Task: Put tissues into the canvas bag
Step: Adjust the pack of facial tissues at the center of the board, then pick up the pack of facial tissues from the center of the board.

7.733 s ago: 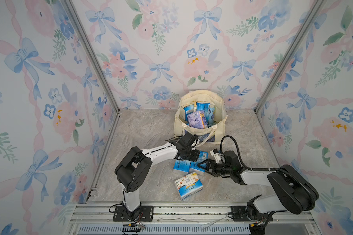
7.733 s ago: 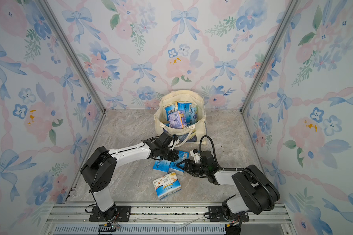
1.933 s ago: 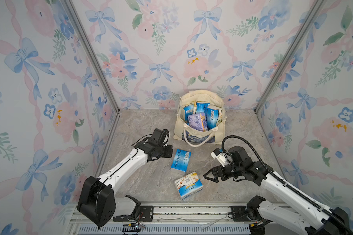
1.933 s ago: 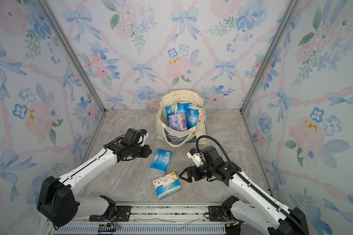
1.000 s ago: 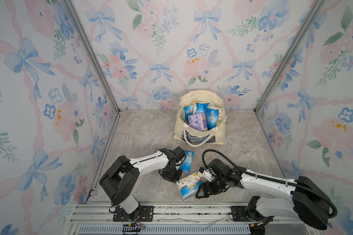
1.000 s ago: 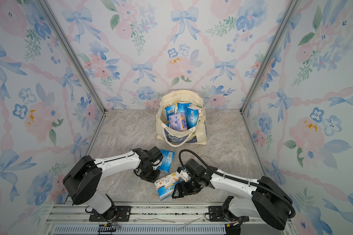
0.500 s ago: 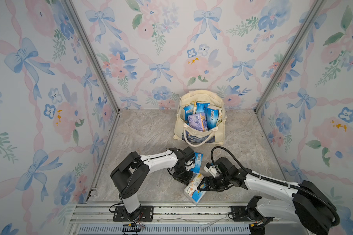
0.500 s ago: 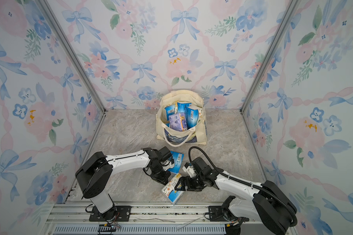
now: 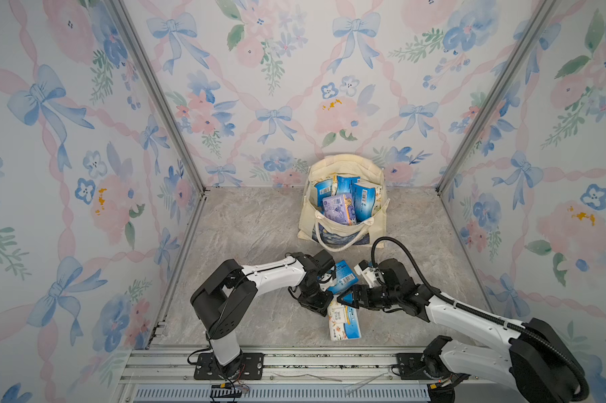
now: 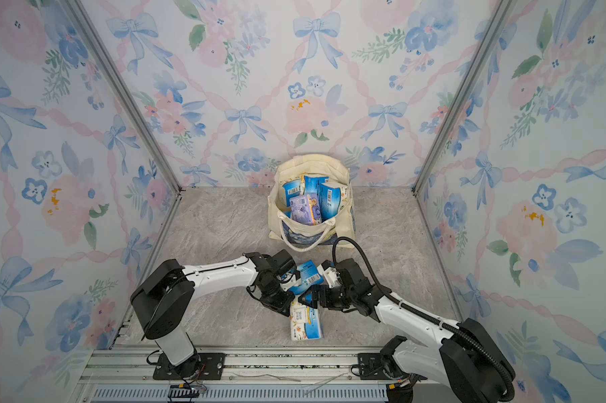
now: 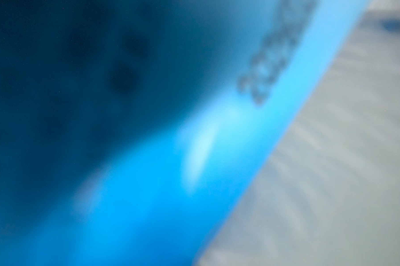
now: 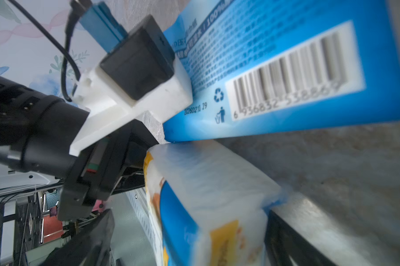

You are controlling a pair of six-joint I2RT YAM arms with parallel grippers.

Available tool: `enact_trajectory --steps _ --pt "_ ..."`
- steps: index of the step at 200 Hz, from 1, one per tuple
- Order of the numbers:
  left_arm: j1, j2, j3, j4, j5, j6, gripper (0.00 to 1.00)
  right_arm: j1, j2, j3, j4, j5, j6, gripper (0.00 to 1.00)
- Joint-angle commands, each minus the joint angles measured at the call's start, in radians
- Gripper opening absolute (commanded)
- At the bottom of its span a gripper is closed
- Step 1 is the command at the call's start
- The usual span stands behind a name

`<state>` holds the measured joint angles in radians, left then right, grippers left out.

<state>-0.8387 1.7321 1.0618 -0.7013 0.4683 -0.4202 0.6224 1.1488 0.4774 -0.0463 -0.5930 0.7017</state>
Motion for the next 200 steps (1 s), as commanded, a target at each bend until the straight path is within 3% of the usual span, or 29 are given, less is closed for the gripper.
enact_trajectory --steps 1,33,64,114,200 --pt "0.051 -0.052 -0.03 0.0 -0.039 -0.005 0.07 -0.036 0.009 0.054 -0.003 0.017 -0.068 0.99" --pt "0.129 -0.109 -0.065 0.002 -0.07 -0.009 0.07 -0.096 -0.019 0.064 -0.166 0.022 -0.172 0.98" --pt "0.146 -0.136 -0.073 0.002 -0.039 0.011 0.06 -0.152 -0.105 0.029 -0.271 -0.019 -0.219 0.97" --pt "0.115 -0.172 -0.047 0.003 0.112 0.044 0.07 -0.165 -0.174 -0.042 -0.353 -0.192 -0.212 0.97" --pt "0.07 -0.165 -0.005 0.104 0.177 0.004 0.08 -0.128 -0.198 -0.112 -0.338 -0.194 -0.095 0.97"
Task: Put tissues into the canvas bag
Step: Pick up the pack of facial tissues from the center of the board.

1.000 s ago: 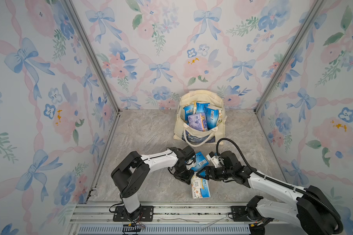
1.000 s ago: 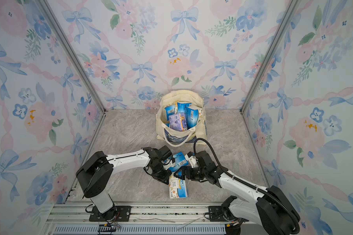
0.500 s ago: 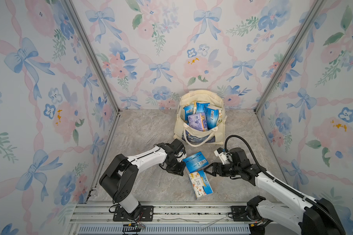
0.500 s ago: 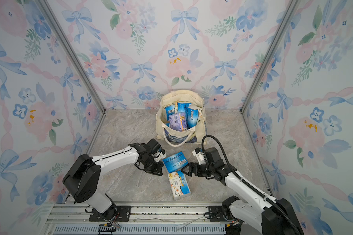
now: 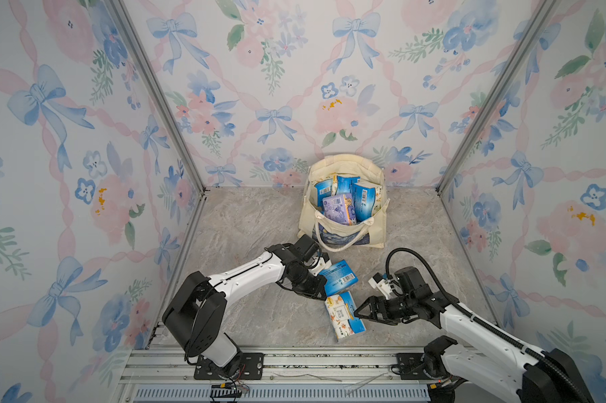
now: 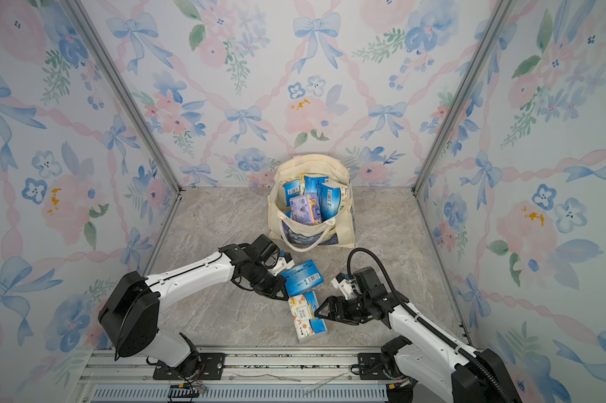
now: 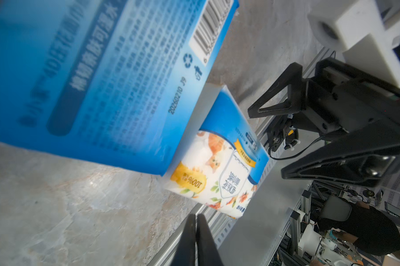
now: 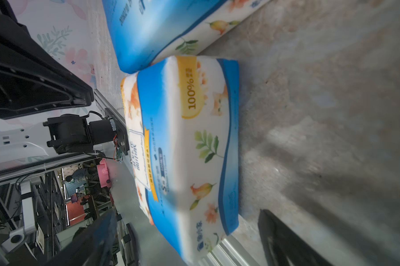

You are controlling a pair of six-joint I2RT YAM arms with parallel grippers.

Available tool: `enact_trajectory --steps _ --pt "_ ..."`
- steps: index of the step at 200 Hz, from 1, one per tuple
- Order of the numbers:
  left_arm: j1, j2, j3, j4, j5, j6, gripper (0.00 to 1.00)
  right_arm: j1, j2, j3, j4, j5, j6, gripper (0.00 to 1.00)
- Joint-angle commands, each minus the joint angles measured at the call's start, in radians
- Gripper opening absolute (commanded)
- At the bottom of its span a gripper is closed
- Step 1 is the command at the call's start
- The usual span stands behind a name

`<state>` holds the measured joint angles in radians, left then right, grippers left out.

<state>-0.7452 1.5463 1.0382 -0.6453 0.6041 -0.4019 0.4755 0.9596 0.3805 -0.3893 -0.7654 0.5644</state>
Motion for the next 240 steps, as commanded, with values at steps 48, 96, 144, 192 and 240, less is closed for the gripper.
enact_trajectory --steps 48,96,144,192,240 --pt "-0.062 0.093 0.024 0.073 0.051 -0.017 0.07 0.059 0.008 -0.021 -0.016 -0.01 0.054 0.96" --pt "-0.055 0.129 0.0 0.073 0.04 -0.008 0.07 0.089 0.008 -0.048 -0.038 -0.011 0.091 0.97" --pt "-0.047 0.154 -0.026 0.072 0.021 -0.005 0.06 0.112 0.021 -0.077 0.022 -0.016 0.138 0.97" --pt "-0.03 0.161 -0.062 0.072 0.011 0.001 0.06 0.136 0.083 -0.099 0.144 -0.014 0.194 0.97" --pt "-0.024 0.167 -0.069 0.072 0.006 0.009 0.06 0.143 0.119 -0.119 0.31 -0.006 0.27 0.97"
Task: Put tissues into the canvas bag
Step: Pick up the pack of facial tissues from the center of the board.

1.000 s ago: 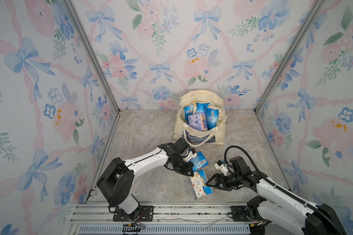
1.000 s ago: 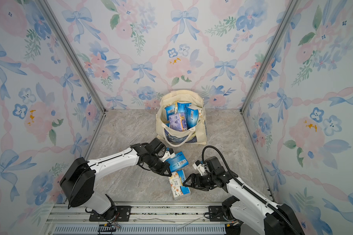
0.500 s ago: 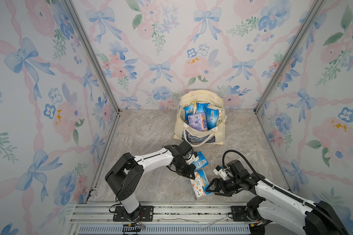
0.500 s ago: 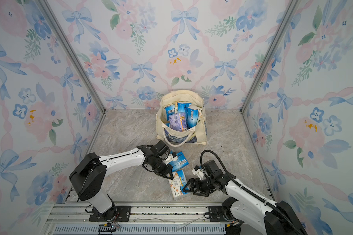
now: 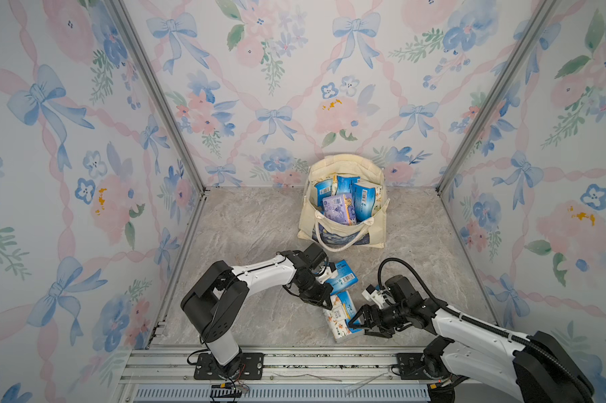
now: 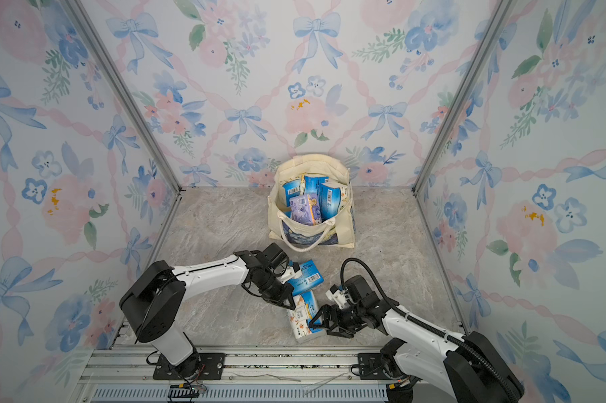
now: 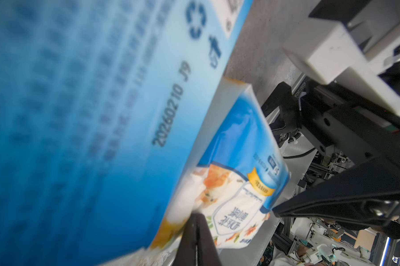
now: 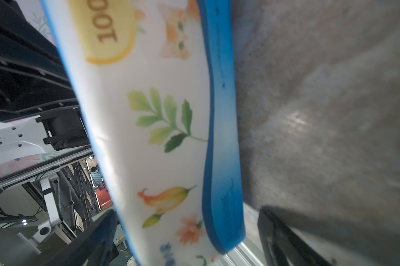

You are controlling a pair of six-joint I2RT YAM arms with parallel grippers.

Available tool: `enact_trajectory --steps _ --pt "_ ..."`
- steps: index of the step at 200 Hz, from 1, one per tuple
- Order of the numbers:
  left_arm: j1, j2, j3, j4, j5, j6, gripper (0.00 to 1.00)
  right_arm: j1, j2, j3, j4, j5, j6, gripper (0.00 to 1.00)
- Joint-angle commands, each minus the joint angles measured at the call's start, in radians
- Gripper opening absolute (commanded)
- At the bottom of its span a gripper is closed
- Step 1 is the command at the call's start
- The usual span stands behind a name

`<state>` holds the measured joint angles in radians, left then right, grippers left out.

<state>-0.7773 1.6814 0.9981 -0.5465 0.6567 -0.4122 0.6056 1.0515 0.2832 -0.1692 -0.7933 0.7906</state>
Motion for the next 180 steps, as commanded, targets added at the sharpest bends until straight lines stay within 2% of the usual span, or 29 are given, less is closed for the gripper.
enact_trajectory --steps 1,56,83,115,147,167,180 --pt "0.009 0.033 -0.029 -0.026 -0.047 0.019 0.06 0.013 0.028 -0.022 0.091 0.022 0.045 0.97" --pt "0.015 0.035 -0.038 -0.015 -0.046 0.024 0.05 0.026 0.11 -0.037 0.285 0.043 0.116 0.97" --pt "0.015 0.035 -0.033 -0.009 -0.043 0.024 0.05 0.043 0.162 -0.025 0.352 0.046 0.131 1.0" --pt "0.018 0.035 -0.027 -0.004 -0.042 0.024 0.05 0.062 0.202 -0.002 0.371 0.048 0.132 0.84" --pt "0.022 0.024 -0.012 -0.004 -0.043 0.024 0.05 0.066 0.184 0.017 0.304 0.055 0.105 0.67" --pt "0.024 0.013 0.002 -0.006 -0.035 0.024 0.06 0.064 0.143 0.036 0.238 0.065 0.086 0.59" --pt "0.027 0.002 0.01 -0.006 -0.025 0.023 0.09 0.063 0.107 0.056 0.174 0.071 0.065 0.58"
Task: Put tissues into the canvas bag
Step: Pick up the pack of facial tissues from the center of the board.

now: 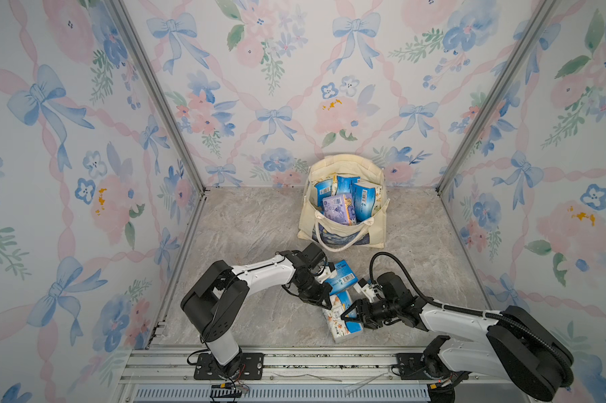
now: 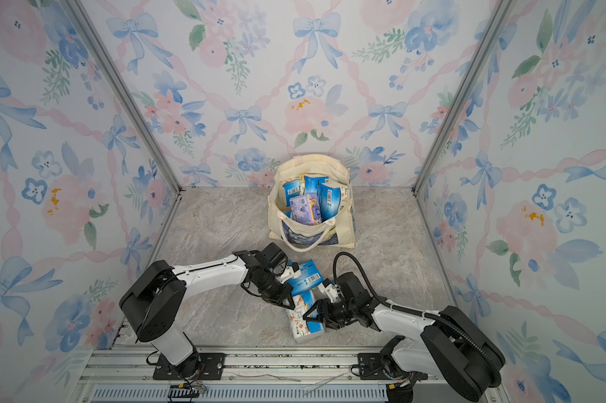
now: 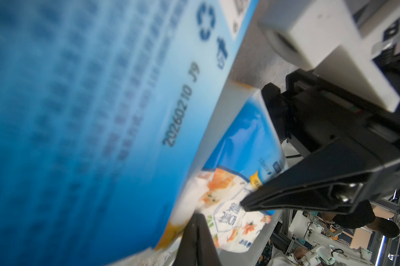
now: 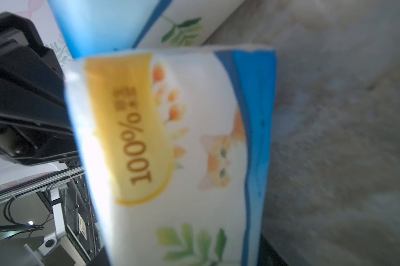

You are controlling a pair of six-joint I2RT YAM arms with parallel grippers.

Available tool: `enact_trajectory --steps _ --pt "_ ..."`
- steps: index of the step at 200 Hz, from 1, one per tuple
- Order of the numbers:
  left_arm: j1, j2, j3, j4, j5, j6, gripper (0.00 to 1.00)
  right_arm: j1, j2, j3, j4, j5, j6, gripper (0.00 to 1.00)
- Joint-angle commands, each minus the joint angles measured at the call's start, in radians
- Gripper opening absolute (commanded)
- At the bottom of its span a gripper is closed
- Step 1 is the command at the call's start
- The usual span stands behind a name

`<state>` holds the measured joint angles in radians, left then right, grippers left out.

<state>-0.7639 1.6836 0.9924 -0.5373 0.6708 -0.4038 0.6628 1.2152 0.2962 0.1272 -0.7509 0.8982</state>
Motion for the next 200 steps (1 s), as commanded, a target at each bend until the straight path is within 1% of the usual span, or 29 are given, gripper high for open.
enact_trajectory --steps 1,28,43,52,75,95,116,121,139,146,150,163,184,200 --pt "0.014 -0.001 0.016 -0.015 -0.038 0.014 0.1 0.005 -0.061 0.045 -0.128 0.03 -0.044 0.58" --pt "0.035 -0.061 0.032 -0.015 0.005 0.031 0.25 -0.006 -0.159 0.102 -0.315 0.038 -0.116 0.58" --pt "0.048 -0.107 0.042 -0.015 0.029 0.053 0.34 -0.014 -0.213 0.127 -0.397 0.037 -0.148 0.56" --pt "0.058 -0.136 0.047 -0.015 0.047 0.062 0.36 -0.02 -0.238 0.139 -0.435 0.037 -0.162 0.56" --pt "0.101 -0.219 0.071 -0.015 0.069 0.074 0.36 -0.032 -0.271 0.16 -0.494 0.031 -0.184 0.53" --pt "0.162 -0.3 0.094 -0.015 0.064 0.079 0.36 -0.032 -0.293 0.189 -0.529 0.01 -0.216 0.53" --pt "0.25 -0.38 0.118 -0.009 0.0 0.065 0.35 -0.031 -0.326 0.245 -0.591 -0.005 -0.267 0.53" --pt "0.273 -0.394 0.122 -0.004 -0.017 0.058 0.35 -0.032 -0.333 0.262 -0.609 -0.011 -0.308 0.53" --pt "0.346 -0.424 0.148 -0.001 -0.102 0.032 0.35 -0.03 -0.345 0.352 -0.645 -0.036 -0.362 0.52" --pt "0.364 -0.427 0.16 0.0 -0.144 0.027 0.34 -0.029 -0.351 0.394 -0.642 -0.036 -0.376 0.52" --pt "0.375 -0.427 0.167 0.001 -0.165 0.024 0.34 -0.029 -0.351 0.421 -0.641 -0.069 -0.384 0.53" --pt "0.394 -0.421 0.195 0.004 -0.242 0.017 0.34 -0.032 -0.337 0.534 -0.652 -0.09 -0.434 0.53" --pt "0.403 -0.39 0.249 0.008 -0.296 0.023 0.34 -0.035 -0.268 0.771 -0.713 -0.08 -0.555 0.55" --pt "0.404 -0.366 0.284 0.017 -0.303 0.027 0.33 -0.047 -0.183 0.949 -0.728 -0.051 -0.626 0.56"
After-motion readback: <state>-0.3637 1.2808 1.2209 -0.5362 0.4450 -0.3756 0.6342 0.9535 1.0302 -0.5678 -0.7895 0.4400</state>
